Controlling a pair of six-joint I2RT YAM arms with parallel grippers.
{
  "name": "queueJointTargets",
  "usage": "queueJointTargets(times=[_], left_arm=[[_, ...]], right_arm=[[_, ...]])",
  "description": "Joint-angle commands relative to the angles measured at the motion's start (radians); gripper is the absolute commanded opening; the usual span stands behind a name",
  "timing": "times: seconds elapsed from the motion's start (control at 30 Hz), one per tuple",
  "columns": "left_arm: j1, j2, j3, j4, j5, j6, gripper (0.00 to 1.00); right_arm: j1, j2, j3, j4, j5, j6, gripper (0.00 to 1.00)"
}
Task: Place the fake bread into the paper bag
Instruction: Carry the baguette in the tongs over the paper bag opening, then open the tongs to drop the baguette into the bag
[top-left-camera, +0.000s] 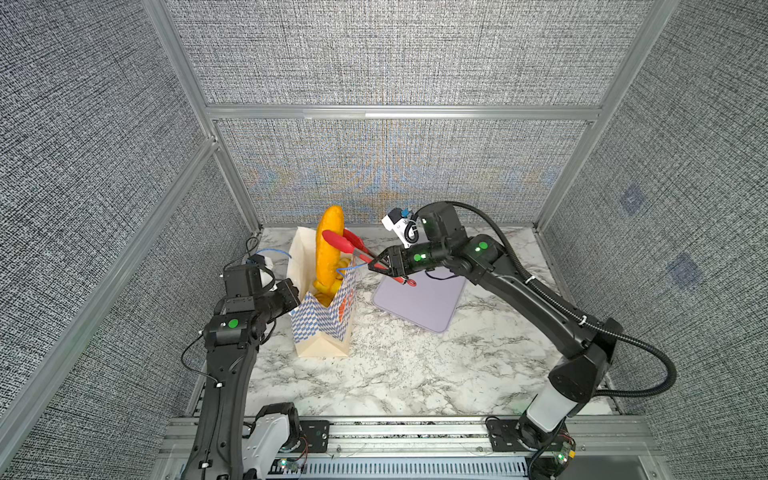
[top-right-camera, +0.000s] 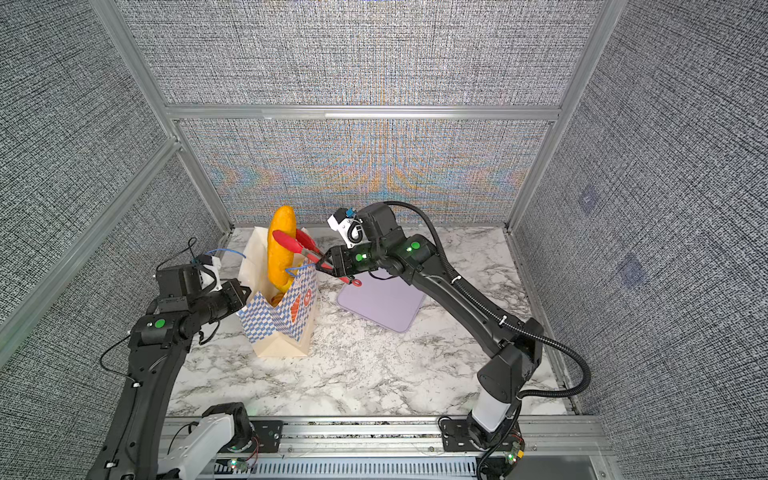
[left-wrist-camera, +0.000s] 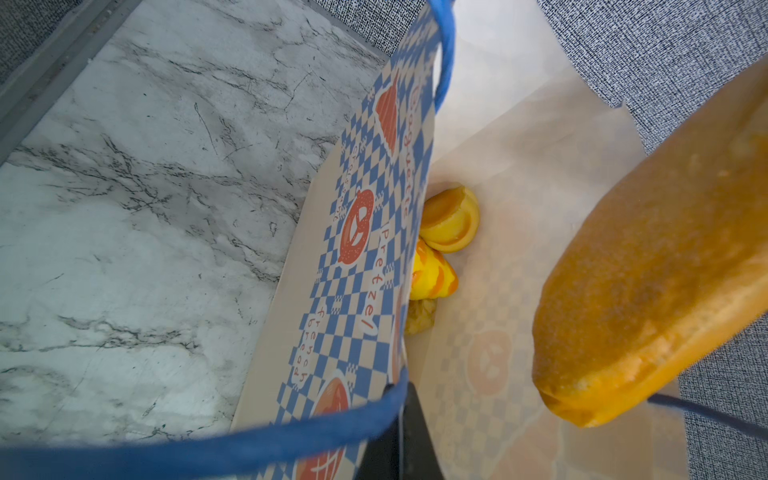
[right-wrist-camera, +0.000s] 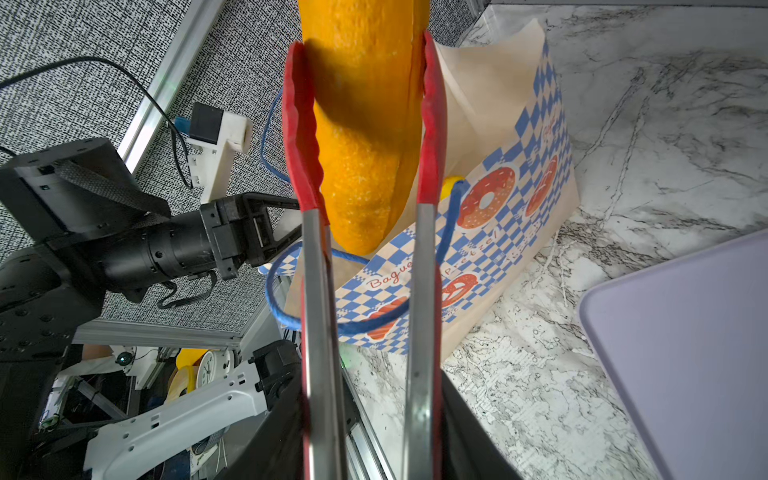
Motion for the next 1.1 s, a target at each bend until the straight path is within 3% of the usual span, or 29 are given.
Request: queueJointTargets(times=[0.0, 0.5, 1.07], left_arm=[[0.001, -0.002, -0.006, -0.001, 0.0, 0.004, 0.03], [0.001, -0.006, -0.011, -0.001, -0.001, 0.007, 0.03], [0.001, -0.006, -0.008, -0.002, -0.002, 0.007, 0.03]], right_arm=[[0.006, -0.001, 0.015, 0.027, -0.007, -0.016, 0.46], [0.011, 0.005, 0.022, 0.023, 0.004, -0.017, 0.59], [0.01, 0.001, 0.019, 0.018, 0.034, -0.019, 0.59]])
